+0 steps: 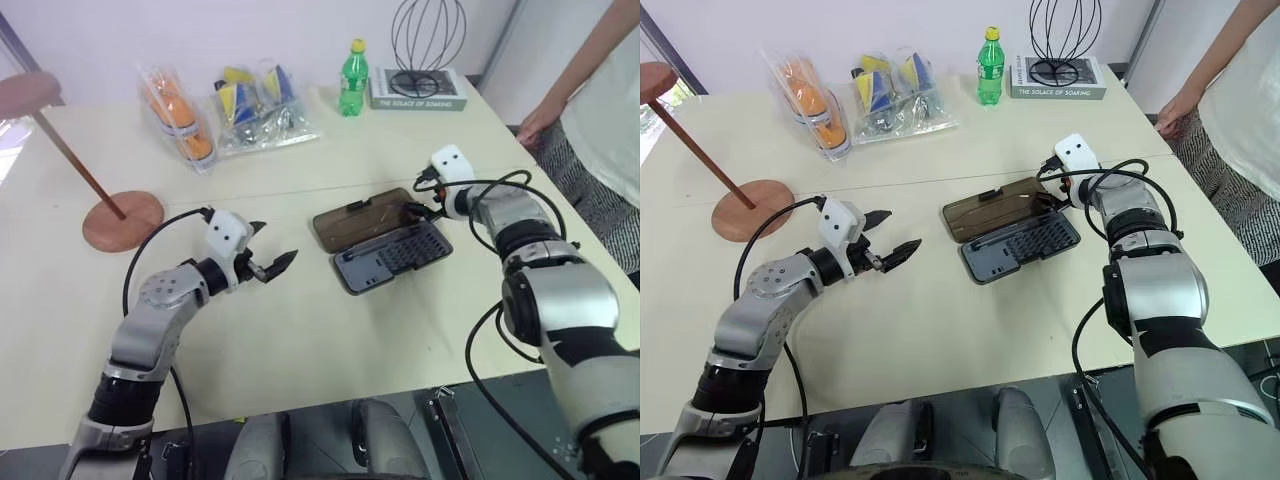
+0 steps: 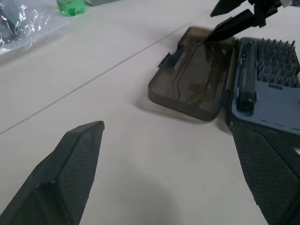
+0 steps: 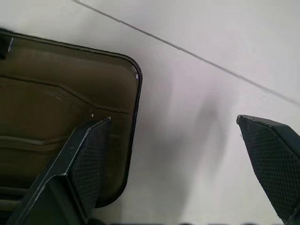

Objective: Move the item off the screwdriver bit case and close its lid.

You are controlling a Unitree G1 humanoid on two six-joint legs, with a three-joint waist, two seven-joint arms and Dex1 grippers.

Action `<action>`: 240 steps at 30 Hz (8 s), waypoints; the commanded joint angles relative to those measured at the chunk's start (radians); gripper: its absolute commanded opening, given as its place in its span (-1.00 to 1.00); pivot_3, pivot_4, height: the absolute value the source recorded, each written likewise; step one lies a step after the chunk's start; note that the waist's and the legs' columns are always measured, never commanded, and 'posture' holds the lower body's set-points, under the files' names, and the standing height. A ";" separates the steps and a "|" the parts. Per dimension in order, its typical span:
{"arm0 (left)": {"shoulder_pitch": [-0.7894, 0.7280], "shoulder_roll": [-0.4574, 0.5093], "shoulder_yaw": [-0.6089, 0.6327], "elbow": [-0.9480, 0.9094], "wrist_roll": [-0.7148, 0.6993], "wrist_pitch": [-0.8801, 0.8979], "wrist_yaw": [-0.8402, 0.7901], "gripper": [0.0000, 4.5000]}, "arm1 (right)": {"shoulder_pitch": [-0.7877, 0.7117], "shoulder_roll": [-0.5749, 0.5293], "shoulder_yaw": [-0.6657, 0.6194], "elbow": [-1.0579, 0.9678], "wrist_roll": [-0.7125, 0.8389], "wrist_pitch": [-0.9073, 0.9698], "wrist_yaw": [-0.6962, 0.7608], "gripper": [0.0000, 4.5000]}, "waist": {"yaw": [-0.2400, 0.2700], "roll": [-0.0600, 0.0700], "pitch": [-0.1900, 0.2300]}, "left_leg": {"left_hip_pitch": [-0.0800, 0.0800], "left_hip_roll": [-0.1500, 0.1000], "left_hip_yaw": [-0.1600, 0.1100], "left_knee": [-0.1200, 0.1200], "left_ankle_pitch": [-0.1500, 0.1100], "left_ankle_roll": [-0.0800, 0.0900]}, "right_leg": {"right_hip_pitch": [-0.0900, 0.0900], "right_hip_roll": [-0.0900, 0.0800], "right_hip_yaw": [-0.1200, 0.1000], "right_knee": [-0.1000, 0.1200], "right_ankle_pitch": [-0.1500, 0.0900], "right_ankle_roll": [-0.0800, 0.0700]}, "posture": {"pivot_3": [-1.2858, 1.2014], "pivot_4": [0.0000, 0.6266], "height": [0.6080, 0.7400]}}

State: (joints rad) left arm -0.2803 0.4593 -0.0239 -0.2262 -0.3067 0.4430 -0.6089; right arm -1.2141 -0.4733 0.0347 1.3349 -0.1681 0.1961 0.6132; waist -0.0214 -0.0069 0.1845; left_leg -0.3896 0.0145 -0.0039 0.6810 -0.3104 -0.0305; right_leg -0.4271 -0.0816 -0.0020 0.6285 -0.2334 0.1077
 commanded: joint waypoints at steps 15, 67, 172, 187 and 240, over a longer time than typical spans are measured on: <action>0.003 -0.004 0.014 0.025 0.047 -0.078 0.010 1.00 | 0.020 0.073 -0.098 -0.185 0.110 0.398 -0.169 -0.96 | 0.001 0.000 -0.001 | 0.002 0.000 -0.001 0.002 0.001 -0.001 | 0.002 0.000 0.000 0.003 0.001 -0.001 | 0.03 -0.52 1.00; -0.139 -0.074 -0.041 0.174 0.103 -0.143 -0.031 1.00 | 0.528 0.261 -0.060 -1.674 0.470 1.418 -0.516 -0.96 | 0.002 0.001 -0.001 | -0.001 0.000 -0.003 0.001 0.001 0.000 | -0.002 0.001 -0.001 0.003 0.000 -0.001 | 0.03 -0.52 1.00; -0.062 0.028 0.066 0.068 0.092 -0.127 0.010 1.00 | 0.046 0.101 0.408 -0.304 -0.231 -0.835 0.348 -0.97 | -0.022 0.001 0.000 | 0.000 0.000 -0.002 0.001 0.001 -0.001 | -0.001 0.000 0.000 0.002 0.001 -0.001 | 0.03 -0.52 1.00; -0.070 0.027 0.056 0.076 0.096 -0.134 0.002 1.00 | 0.072 0.061 0.430 -0.300 -0.272 -0.768 0.364 0.07 | -0.020 0.001 -0.001 | 0.000 0.000 -0.002 0.001 0.001 -0.001 | -0.001 0.000 0.000 0.003 0.001 -0.001 | 0.03 -0.52 1.00; 0.329 0.175 0.049 -0.145 -0.146 0.079 -0.196 -0.95 | 0.209 0.058 0.278 -0.667 -0.029 -0.265 0.404 0.50 | -0.020 0.001 0.000 | 0.000 0.000 -0.002 0.001 0.001 -0.001 | -0.001 0.000 0.000 0.003 0.001 -0.001 | 0.03 -0.52 1.00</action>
State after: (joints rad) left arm 0.0405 0.6260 0.0481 -0.3575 -0.4595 0.5014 -0.8026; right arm -0.9598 -0.4137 0.3164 0.6573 -0.2032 -0.0630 1.0022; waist -0.0413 -0.0060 0.1842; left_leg -0.3892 0.0150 -0.0059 0.6824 -0.3092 -0.0318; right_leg -0.4279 -0.0813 -0.0022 0.6316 -0.2329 0.1065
